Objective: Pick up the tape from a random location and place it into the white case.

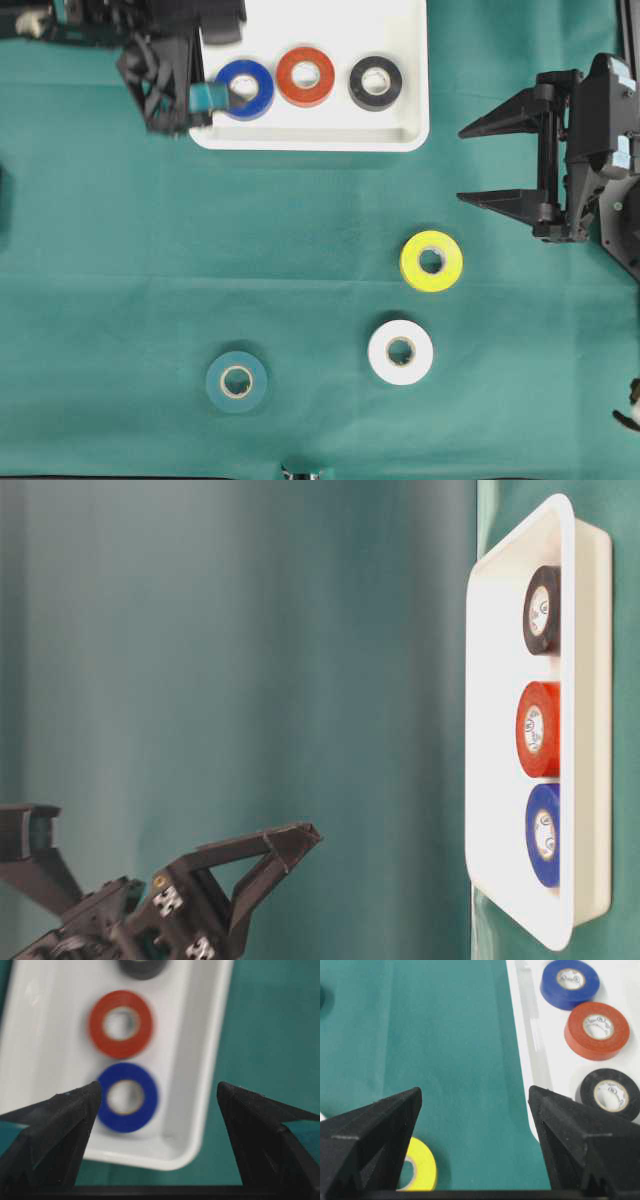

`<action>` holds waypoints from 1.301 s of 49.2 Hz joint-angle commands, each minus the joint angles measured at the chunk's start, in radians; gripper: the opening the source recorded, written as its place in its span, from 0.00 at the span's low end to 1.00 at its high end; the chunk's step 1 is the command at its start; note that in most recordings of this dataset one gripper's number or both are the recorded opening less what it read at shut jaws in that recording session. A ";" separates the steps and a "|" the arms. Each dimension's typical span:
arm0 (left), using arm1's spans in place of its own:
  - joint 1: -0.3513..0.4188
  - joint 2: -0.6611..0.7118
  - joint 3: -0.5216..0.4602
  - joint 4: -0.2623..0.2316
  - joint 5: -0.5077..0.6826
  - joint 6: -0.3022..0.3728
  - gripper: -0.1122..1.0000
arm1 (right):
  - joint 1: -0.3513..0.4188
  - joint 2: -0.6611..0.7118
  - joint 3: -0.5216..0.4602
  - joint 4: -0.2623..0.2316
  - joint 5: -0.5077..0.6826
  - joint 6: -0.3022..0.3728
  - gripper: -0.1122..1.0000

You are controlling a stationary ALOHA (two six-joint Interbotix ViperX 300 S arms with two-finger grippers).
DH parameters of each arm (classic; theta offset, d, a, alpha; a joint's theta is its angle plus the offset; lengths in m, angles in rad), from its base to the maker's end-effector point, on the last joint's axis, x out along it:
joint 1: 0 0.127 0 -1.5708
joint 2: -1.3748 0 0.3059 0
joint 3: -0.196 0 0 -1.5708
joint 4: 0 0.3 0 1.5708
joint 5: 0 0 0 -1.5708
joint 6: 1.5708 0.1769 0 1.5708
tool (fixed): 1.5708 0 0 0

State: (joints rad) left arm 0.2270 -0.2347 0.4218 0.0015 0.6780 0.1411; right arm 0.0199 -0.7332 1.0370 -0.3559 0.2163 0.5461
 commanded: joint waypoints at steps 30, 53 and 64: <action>-0.164 -0.097 0.064 -0.003 -0.106 -0.064 1.00 | -0.002 0.000 -0.031 -0.002 -0.003 0.000 0.84; -0.164 -0.201 0.164 -0.003 -0.184 -0.066 1.00 | -0.002 -0.006 -0.031 0.000 0.002 0.000 0.84; -0.166 -0.293 0.247 -0.003 -0.281 -0.066 1.00 | -0.002 -0.020 -0.031 -0.002 0.003 0.000 0.84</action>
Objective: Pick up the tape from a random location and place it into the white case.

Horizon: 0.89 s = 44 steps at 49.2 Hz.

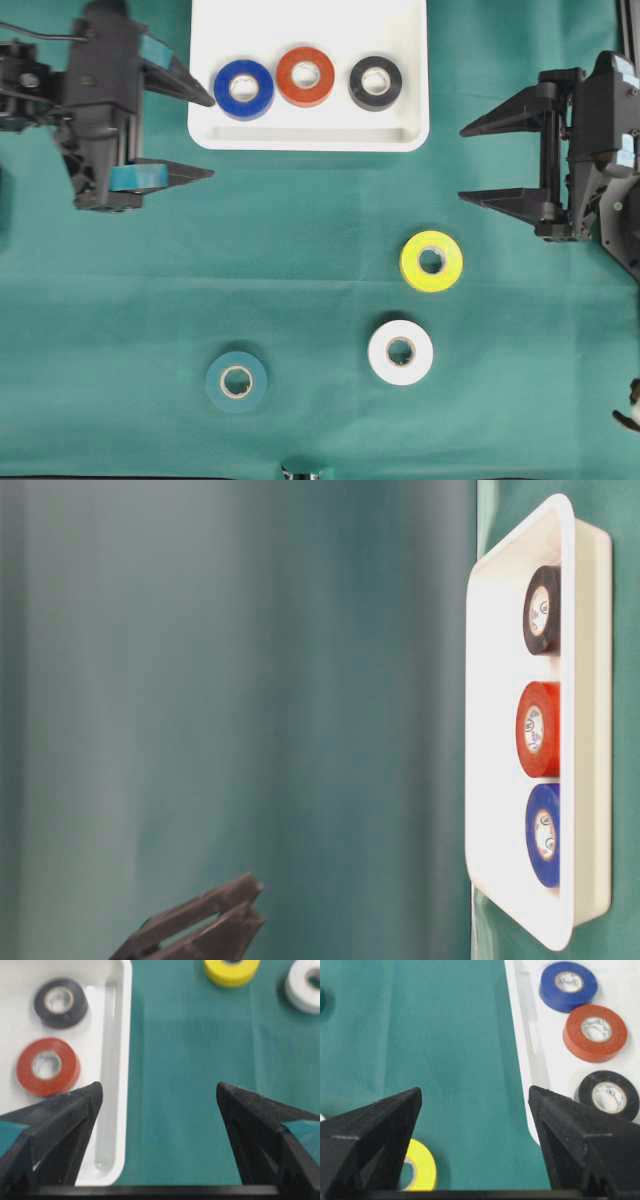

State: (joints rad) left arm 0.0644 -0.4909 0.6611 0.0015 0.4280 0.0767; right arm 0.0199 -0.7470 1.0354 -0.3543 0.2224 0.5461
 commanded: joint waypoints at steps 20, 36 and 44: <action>-0.002 -0.115 0.132 -0.008 -0.155 -0.005 1.00 | -0.002 -0.031 -0.026 -0.003 0.017 -0.003 0.84; -0.002 -0.137 0.187 -0.011 -0.209 -0.006 1.00 | -0.002 -0.035 -0.026 -0.023 0.017 -0.003 0.84; -0.002 -0.137 0.190 -0.011 -0.215 -0.006 1.00 | -0.002 -0.035 -0.025 -0.023 0.015 -0.003 0.84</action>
